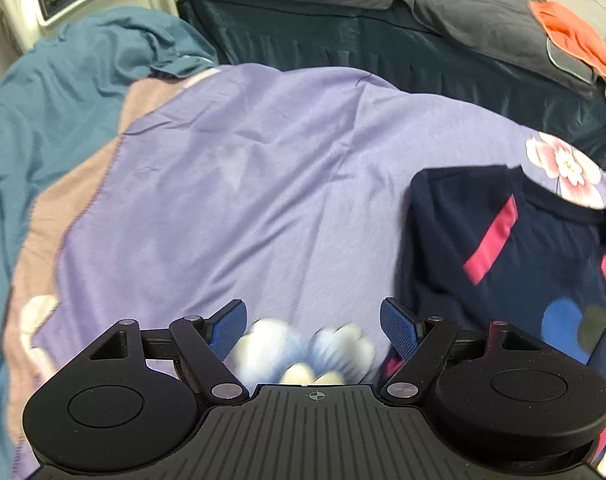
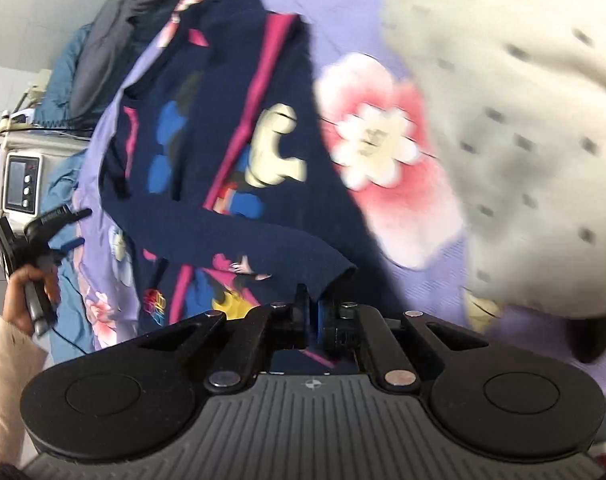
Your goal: Fold small clothes
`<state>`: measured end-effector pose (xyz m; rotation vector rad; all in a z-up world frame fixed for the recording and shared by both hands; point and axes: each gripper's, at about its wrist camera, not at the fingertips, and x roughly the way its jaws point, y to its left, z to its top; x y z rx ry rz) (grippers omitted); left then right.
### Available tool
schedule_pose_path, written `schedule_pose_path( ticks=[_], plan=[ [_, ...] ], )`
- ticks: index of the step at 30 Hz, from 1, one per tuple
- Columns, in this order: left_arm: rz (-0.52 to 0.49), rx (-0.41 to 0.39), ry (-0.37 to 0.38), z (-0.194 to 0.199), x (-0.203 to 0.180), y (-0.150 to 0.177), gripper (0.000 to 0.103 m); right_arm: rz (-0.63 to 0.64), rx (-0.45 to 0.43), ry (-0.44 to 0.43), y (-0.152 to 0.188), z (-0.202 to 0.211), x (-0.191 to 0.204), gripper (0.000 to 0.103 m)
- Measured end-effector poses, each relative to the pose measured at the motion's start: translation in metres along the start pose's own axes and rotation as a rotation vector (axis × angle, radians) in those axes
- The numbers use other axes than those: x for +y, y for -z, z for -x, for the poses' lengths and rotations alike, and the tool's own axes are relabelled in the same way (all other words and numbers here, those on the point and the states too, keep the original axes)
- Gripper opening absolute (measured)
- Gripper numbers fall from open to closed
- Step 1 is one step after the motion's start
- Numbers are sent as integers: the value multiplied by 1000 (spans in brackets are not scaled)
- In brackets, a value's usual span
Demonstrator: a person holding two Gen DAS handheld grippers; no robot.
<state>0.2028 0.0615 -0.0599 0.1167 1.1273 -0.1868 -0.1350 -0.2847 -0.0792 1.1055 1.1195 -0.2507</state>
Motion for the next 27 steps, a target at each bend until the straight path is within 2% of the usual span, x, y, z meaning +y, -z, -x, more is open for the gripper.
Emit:
schedule_pose_path(
  ticks=[4, 7, 14, 15, 17, 19, 21, 24, 27],
  plan=[
    [43, -1, 46, -12, -17, -16, 103, 4, 9, -2, 4, -6, 4, 5],
    [51, -6, 50, -19, -33, -29, 103, 14, 13, 23, 7, -15, 11, 5],
    [-87, 90, 13, -43, -78, -46, 103, -36, 16, 38, 13, -22, 7, 5],
    [-123, 105, -19, -46, -83, -46, 89, -43, 15, 40, 13, -23, 8, 5],
    [-184, 144, -79, -53, -86, -49, 41, -52, 10, 49, 12, -21, 8, 5],
    [-176, 162, -60, -55, -79, -58, 32, -55, 2, 47, 12, -17, 9, 5],
    [-165, 148, -63, -53, -72, -68, 29, -55, -6, 42, 12, -12, 10, 5],
    [-159, 116, -71, -57, -66, -84, 29, -58, -18, 35, 10, -9, 10, 5],
    [-87, 128, -49, -71, -63, -93, 31, -61, -25, 41, 6, -12, 9, 5]
  ],
)
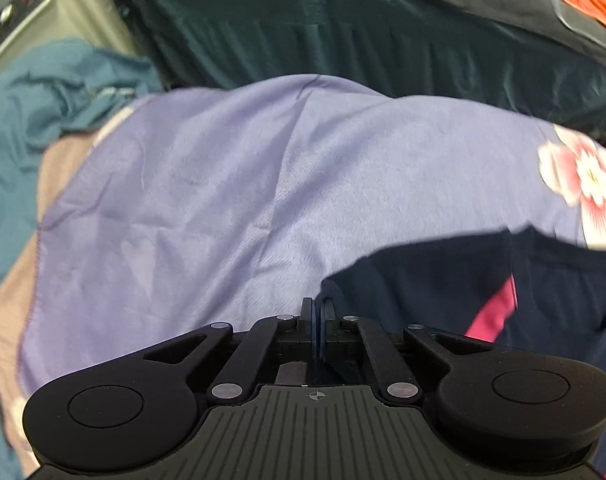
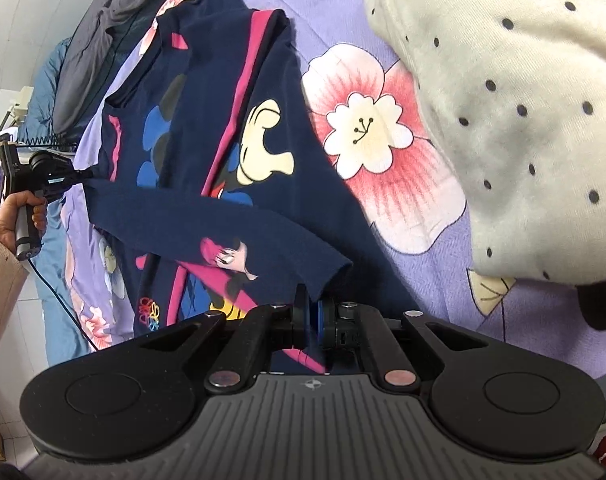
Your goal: Fold small clothes
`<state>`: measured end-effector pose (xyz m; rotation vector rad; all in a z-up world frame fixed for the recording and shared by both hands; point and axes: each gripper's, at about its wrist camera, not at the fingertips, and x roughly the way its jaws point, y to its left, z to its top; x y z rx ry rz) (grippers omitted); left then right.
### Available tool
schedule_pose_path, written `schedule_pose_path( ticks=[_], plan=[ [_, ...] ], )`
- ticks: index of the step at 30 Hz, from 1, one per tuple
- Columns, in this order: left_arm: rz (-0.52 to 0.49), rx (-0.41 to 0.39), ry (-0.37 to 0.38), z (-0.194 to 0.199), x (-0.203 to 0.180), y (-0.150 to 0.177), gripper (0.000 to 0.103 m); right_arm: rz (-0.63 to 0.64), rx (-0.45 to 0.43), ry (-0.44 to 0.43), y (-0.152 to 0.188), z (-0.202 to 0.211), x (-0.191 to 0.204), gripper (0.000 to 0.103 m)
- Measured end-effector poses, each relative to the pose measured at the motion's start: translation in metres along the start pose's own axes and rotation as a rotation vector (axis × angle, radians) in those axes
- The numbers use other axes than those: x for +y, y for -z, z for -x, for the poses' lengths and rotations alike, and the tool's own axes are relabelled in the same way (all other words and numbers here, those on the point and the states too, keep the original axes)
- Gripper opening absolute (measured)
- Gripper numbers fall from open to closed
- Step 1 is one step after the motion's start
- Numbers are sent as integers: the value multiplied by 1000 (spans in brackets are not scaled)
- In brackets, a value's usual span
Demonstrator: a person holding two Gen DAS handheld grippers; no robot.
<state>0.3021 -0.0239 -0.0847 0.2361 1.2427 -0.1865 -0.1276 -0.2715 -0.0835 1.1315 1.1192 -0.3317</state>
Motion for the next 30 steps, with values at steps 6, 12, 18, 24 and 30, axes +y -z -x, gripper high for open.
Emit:
schedule_pose_path(
  ticks=[6, 12, 18, 24, 30],
  plan=[
    [-48, -85, -6, -20, -15, 3, 35, 67, -16, 107, -12, -29, 2, 5],
    [3, -266, 37, 10, 4, 2, 34, 112, -73, 142, -12, -31, 12, 5],
    [-17, -178, 97, 25, 23, 8, 103, 78, -49, 124, -10, -32, 1, 7],
    [-294, -279, 44, 59, 25, 83, 103, 164, -86, 196, -5, -12, 12, 29],
    [-477, -259, 67, 61, 34, 158, 90, 258, -91, 246, 5, -2, 14, 41]
  ],
)
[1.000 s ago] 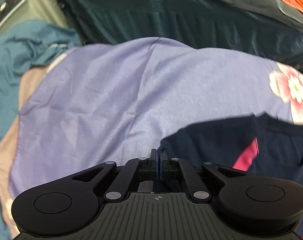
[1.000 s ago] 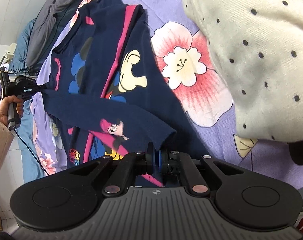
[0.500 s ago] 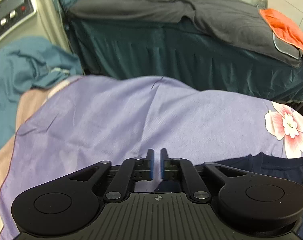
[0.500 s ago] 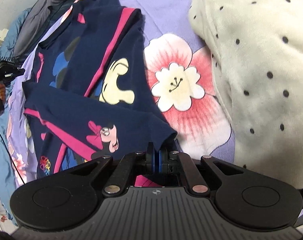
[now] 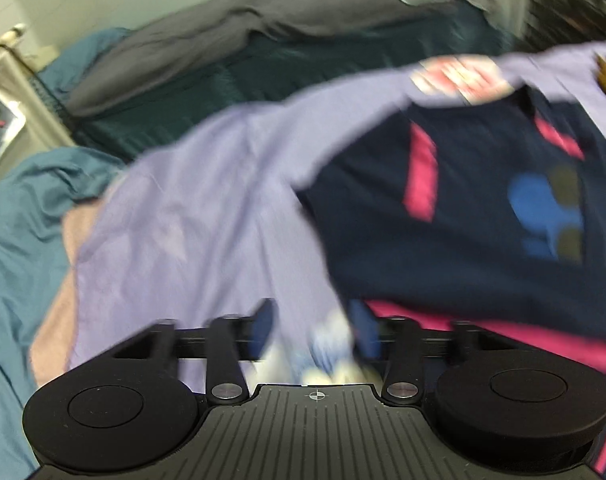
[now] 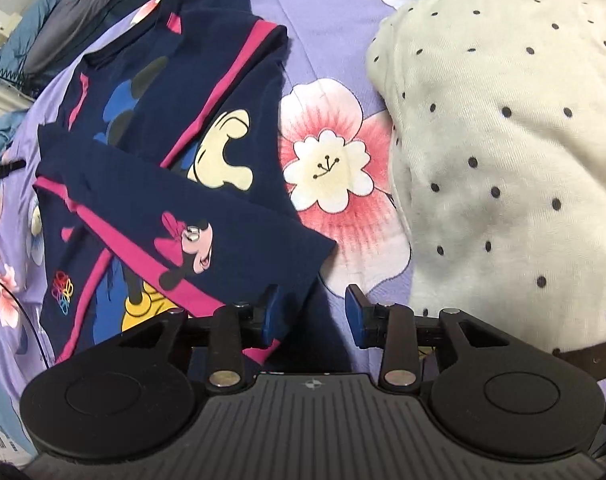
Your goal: Fold small clothes
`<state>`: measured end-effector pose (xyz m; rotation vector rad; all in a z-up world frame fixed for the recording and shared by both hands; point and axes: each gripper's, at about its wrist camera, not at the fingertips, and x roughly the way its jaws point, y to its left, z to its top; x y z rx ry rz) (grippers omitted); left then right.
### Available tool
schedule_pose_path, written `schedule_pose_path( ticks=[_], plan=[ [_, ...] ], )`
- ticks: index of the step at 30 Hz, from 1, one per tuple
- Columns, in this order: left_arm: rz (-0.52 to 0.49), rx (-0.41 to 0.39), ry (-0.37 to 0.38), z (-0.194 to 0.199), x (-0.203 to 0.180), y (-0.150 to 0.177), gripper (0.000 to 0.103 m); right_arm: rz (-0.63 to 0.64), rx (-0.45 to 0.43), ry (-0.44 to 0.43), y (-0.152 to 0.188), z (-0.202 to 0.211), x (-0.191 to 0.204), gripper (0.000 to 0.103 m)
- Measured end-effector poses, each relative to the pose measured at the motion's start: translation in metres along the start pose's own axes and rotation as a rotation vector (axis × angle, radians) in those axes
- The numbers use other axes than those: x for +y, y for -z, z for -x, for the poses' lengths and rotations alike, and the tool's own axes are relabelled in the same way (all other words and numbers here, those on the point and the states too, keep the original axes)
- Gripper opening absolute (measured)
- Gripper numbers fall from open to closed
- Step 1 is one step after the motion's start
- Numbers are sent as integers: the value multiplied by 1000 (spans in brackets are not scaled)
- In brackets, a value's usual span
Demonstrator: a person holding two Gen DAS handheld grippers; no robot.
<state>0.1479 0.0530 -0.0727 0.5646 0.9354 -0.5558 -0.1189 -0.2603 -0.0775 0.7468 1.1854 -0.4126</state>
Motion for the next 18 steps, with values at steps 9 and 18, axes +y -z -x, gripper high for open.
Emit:
schedule_pose_path(
  ticks=[9, 18],
  plan=[
    [-64, -15, -35, -23, -25, 8, 90, 18, 23, -20, -6, -5, 13, 41],
    [-2, -18, -28, -23, -26, 8, 28, -15, 25, -15, 0, -3, 9, 42]
  ],
)
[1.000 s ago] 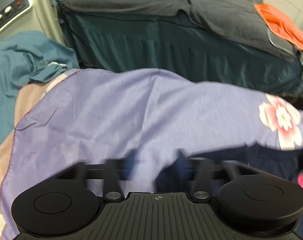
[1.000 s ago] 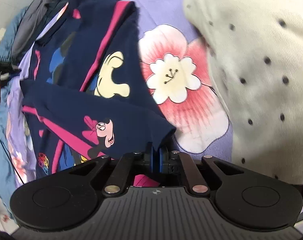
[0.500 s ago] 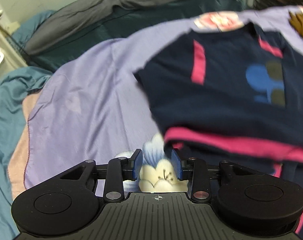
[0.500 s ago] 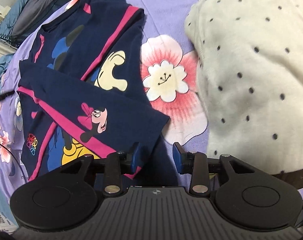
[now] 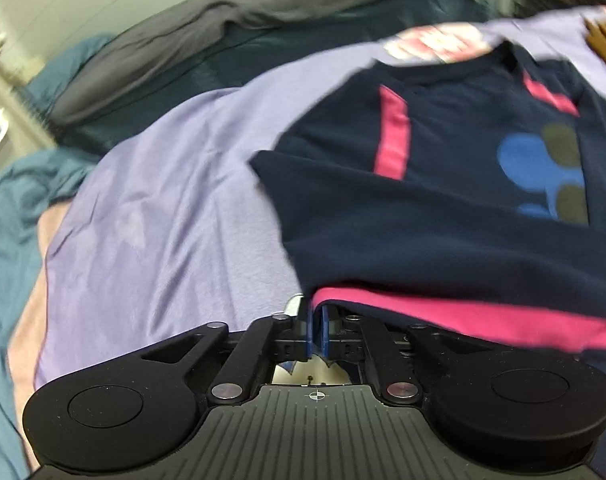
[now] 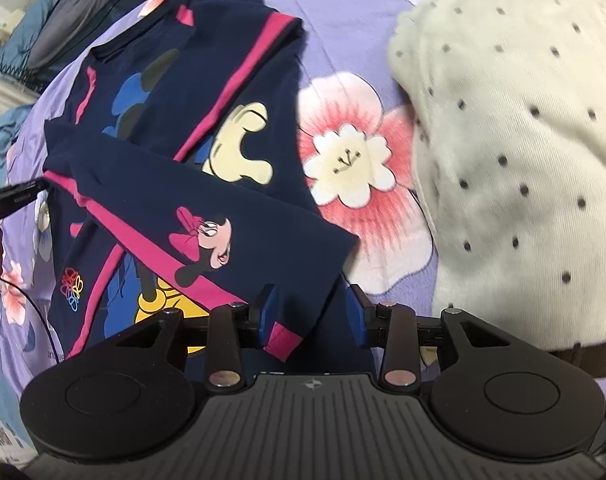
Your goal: Fold small clothes
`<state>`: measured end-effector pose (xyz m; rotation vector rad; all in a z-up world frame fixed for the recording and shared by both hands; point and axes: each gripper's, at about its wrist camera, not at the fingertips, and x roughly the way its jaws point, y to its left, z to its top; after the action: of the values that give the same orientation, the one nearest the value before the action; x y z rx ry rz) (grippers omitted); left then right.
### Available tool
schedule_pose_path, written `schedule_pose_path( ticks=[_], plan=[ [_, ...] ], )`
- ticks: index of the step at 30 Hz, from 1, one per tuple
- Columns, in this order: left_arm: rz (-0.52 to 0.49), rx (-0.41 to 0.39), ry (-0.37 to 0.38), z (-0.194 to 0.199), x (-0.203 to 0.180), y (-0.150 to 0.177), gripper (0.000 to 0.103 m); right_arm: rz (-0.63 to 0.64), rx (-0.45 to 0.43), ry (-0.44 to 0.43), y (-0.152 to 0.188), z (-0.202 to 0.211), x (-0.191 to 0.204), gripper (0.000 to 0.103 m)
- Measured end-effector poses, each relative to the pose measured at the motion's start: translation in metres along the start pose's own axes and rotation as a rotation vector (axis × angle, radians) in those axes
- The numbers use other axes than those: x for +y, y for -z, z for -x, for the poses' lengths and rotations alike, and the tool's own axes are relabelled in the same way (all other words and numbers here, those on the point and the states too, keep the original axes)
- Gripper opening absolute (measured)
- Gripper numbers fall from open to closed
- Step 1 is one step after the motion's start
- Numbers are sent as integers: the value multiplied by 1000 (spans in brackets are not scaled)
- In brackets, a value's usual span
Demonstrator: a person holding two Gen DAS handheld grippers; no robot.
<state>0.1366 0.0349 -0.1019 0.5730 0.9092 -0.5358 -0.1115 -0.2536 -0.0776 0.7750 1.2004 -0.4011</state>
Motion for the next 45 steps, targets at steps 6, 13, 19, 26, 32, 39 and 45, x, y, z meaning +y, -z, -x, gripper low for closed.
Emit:
schedule_pose_path(
  ticks=[6, 13, 19, 26, 32, 39, 45],
  plan=[
    [115, 22, 4, 2, 22, 22, 22, 16, -34, 21, 1, 10, 0, 42],
    [114, 41, -68, -2, 19, 17, 73, 249, -128, 3, -5, 20, 34, 44],
    [53, 98, -180, 7, 18, 22, 103, 386, -35, 3, -8, -18, 60, 53],
    [7, 89, -193, 32, 21, 23, 103, 459, 32, 61, -3, -37, 62, 59],
    [-52, 57, -170, 30, 15, 4, 103, 487, 17, 47, -41, -27, 63, 62],
    [-92, 2, -117, 1, 19, -39, 103, 467, -87, 3, -150, -24, 66, 62],
    [-52, -160, 29, -39, 27, -92, 103, 474, -179, -119, -251, -47, 98, 65]
  ],
)
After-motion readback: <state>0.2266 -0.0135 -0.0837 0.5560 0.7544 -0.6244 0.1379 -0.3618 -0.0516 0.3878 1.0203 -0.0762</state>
